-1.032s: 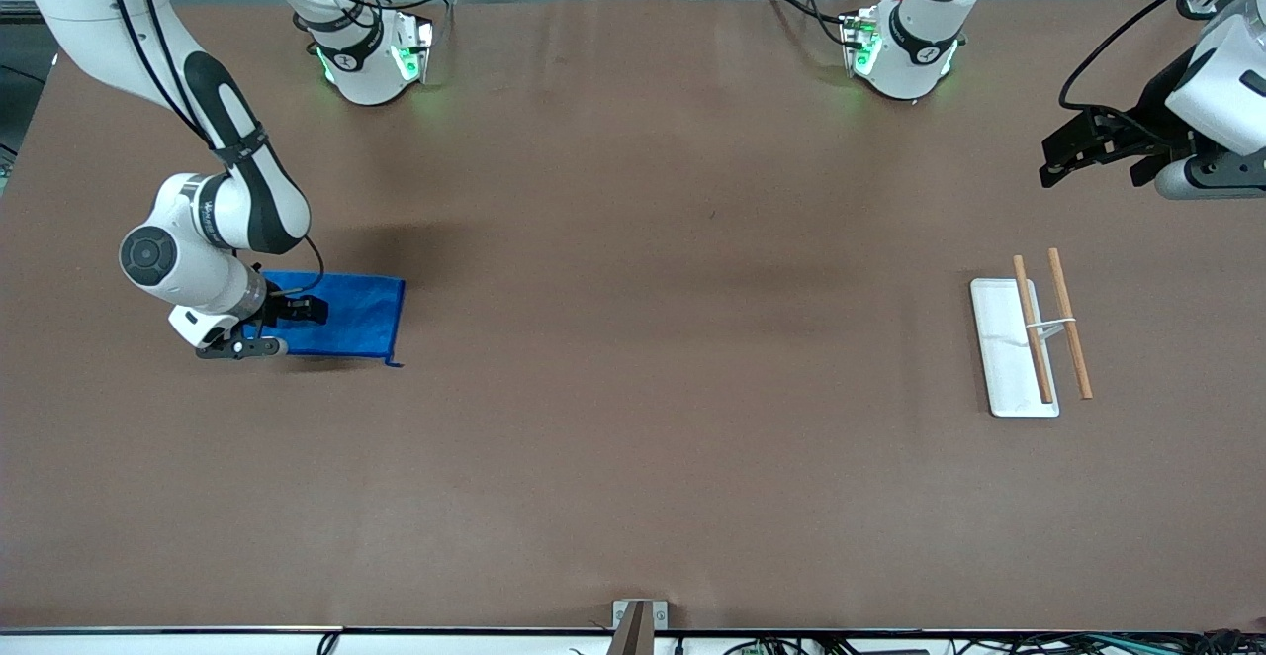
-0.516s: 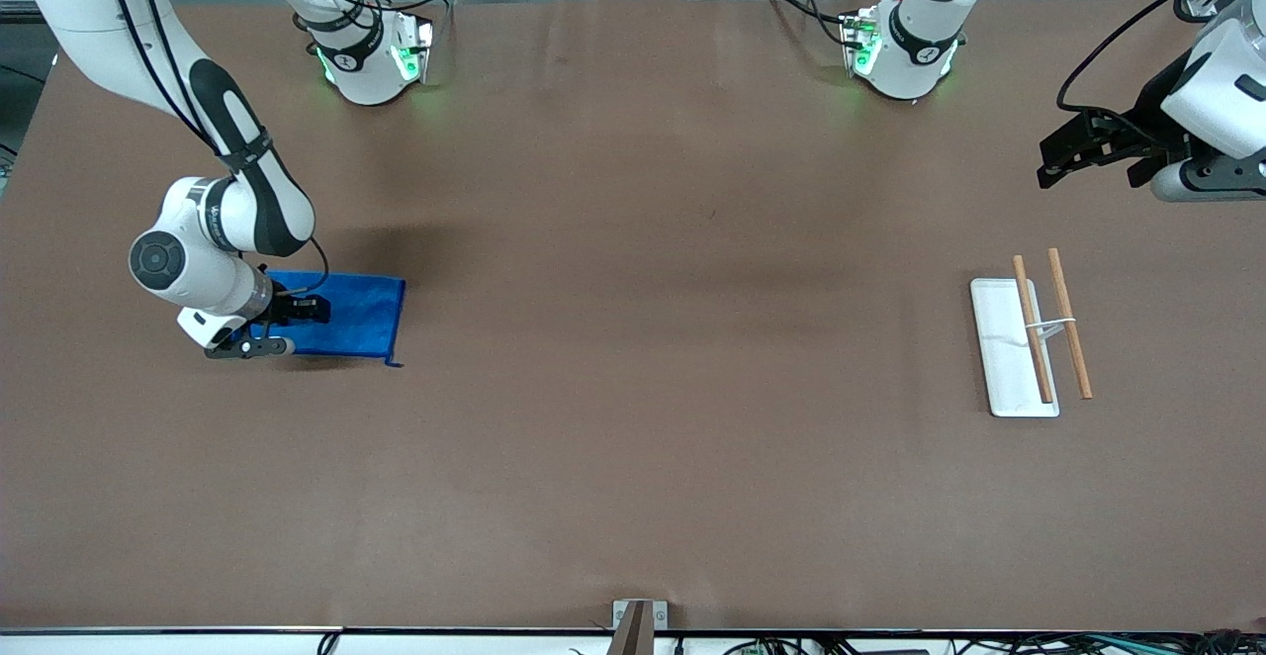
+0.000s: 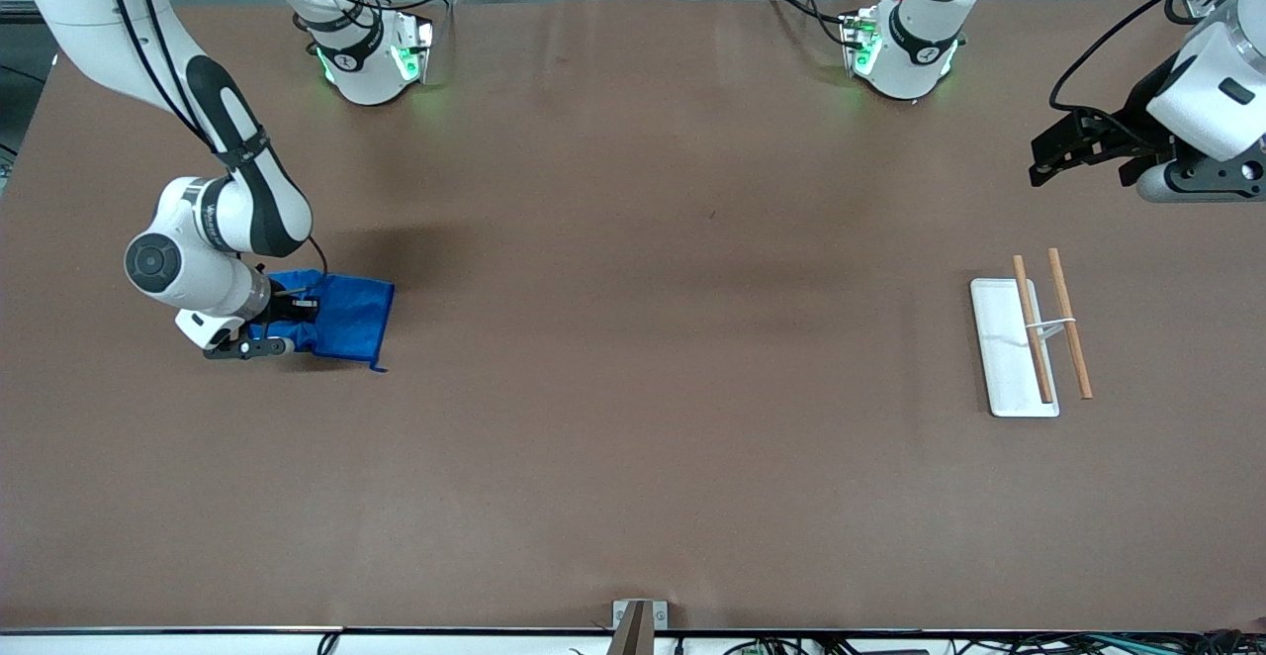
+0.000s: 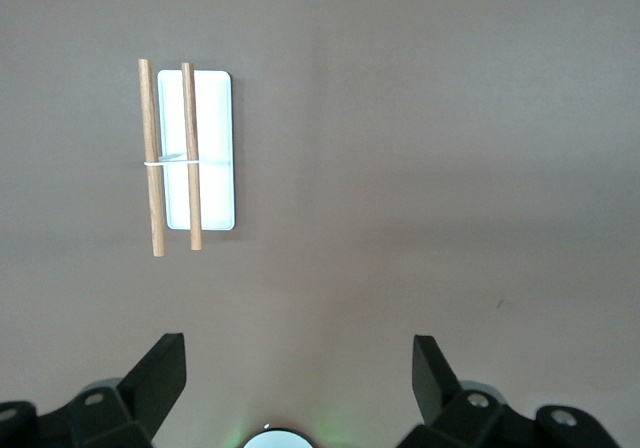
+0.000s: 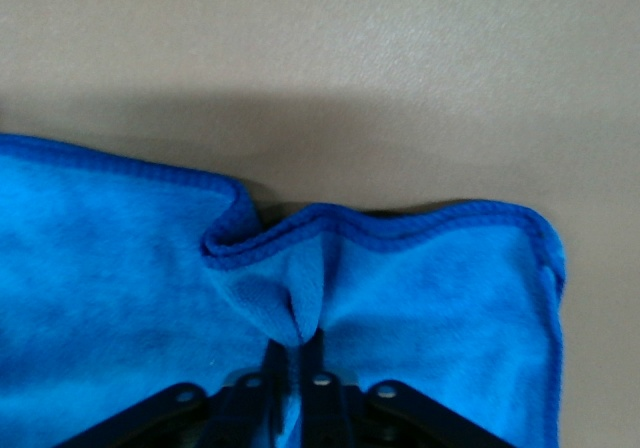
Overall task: Right arm passes towel to left arm to hang
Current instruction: 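Grasp the blue towel edge with the right gripper, then lift the towel with the right gripper while the left gripper approaches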
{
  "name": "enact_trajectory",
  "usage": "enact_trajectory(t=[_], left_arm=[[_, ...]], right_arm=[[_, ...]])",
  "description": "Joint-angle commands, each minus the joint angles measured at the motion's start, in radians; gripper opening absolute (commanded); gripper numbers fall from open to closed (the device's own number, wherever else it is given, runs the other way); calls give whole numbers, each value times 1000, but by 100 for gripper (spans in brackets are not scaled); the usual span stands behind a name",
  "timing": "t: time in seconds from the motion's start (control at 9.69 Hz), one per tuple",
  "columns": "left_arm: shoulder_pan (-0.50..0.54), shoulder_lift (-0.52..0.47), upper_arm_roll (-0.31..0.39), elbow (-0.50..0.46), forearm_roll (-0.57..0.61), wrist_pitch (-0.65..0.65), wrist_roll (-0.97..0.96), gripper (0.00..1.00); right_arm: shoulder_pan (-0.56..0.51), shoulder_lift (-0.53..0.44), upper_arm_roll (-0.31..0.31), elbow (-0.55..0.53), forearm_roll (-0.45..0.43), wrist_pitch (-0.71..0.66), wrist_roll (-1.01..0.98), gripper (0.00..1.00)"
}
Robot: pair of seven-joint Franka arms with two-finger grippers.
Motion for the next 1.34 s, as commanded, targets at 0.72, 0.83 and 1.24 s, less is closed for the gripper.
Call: enact_trajectory(t=[0.72, 0.83, 1.24], left_arm=[[-2, -4, -34, -30, -12, -34, 32, 100], [-2, -4, -40, -34, -60, -36, 32, 100], [-1, -6, -39, -131, -333, -4, 70, 99]], right_arm=[[51, -33, 141, 513, 337, -580, 233, 1], [52, -33, 181, 524, 415, -573, 256, 1], [121, -28, 316, 522, 829, -425, 271, 1]])
